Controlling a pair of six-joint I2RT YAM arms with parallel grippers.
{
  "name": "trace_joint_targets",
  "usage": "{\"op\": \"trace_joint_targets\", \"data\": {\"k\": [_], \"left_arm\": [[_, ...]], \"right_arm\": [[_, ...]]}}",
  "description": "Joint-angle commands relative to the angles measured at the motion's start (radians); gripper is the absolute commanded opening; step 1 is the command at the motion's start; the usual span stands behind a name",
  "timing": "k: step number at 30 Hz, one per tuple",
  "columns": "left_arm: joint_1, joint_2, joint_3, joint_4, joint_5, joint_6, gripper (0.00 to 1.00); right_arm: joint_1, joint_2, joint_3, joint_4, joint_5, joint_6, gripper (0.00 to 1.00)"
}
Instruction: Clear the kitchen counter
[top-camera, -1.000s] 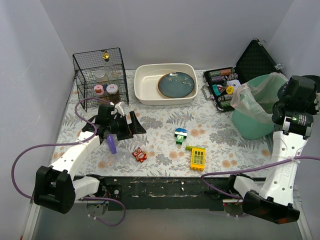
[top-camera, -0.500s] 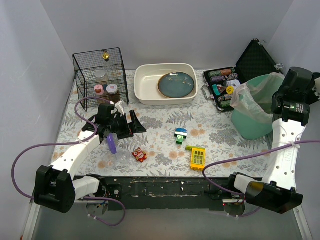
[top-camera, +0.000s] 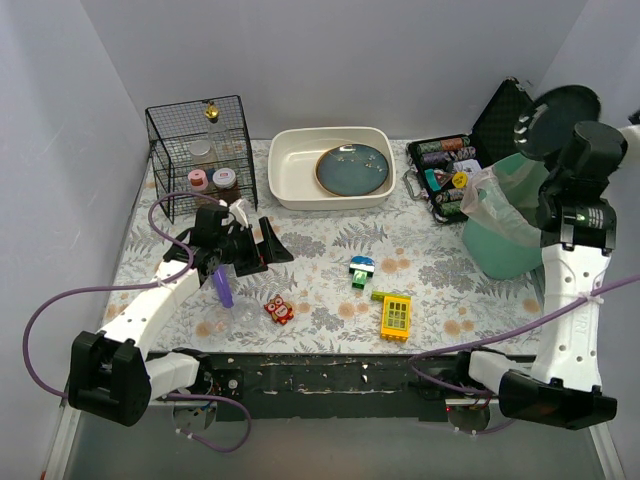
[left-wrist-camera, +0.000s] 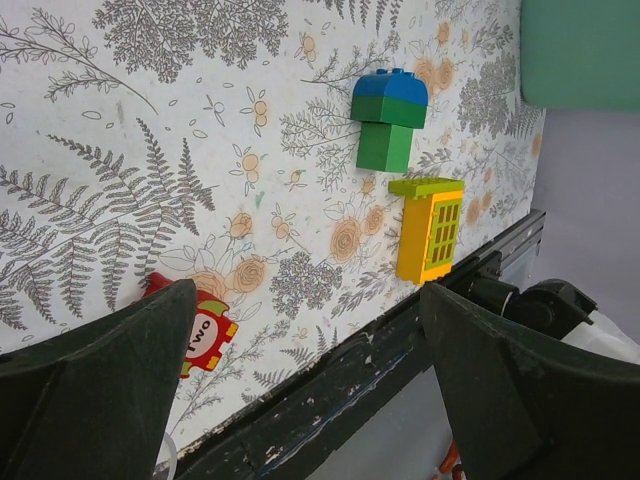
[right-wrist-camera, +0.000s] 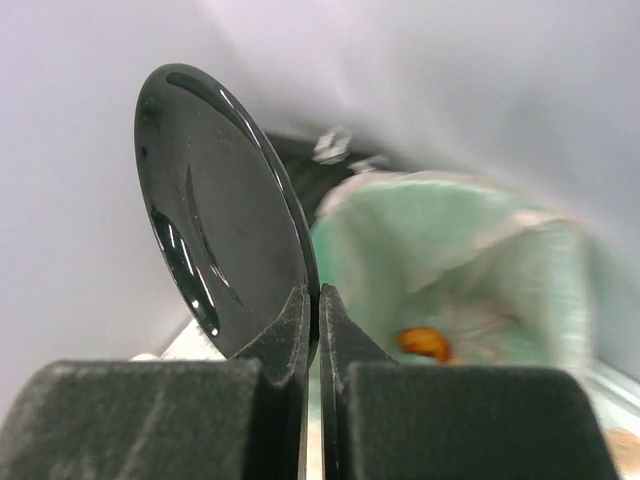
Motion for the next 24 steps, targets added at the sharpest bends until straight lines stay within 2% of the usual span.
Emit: {"op": "trace_joint_targets", "data": {"k": [1,2,5,10,17,24], "left_arm": [[-0.003,-0.022,0.042,0.007,-0.011,-0.013,0.95],[-0.001,-0.026,0.04,0.007,-0.013,-0.019,0.95],[-0.001,-0.037,0.034,0.007,-0.019,-0.028,0.95],[-0.001,-0.057,0.02,0.007,-0.031,-0.042,0.95],[-0.003,-0.081,0.019,0.007,-0.04,-0.062,0.95],[-0.001,-0.114,-0.001,0.001,-0.05,-0.075,0.95]], "right_arm": [[0.174,0.061,0.082,0.118,-0.088,0.038,0.01],[0.257,0.081,0.09,0.123,-0.071,0.039,0.01],[0.385,0.157,0.111,0.145,-0.083,0.067,0.01],[0.529,0.31,0.137,0.209,-0.167,0.125,0.01],[0.574,0.59,0.211,0.269,-0.288,0.177,0.01],[0.574,0.883,0.378,0.254,-0.394,0.176,0.01]]}}
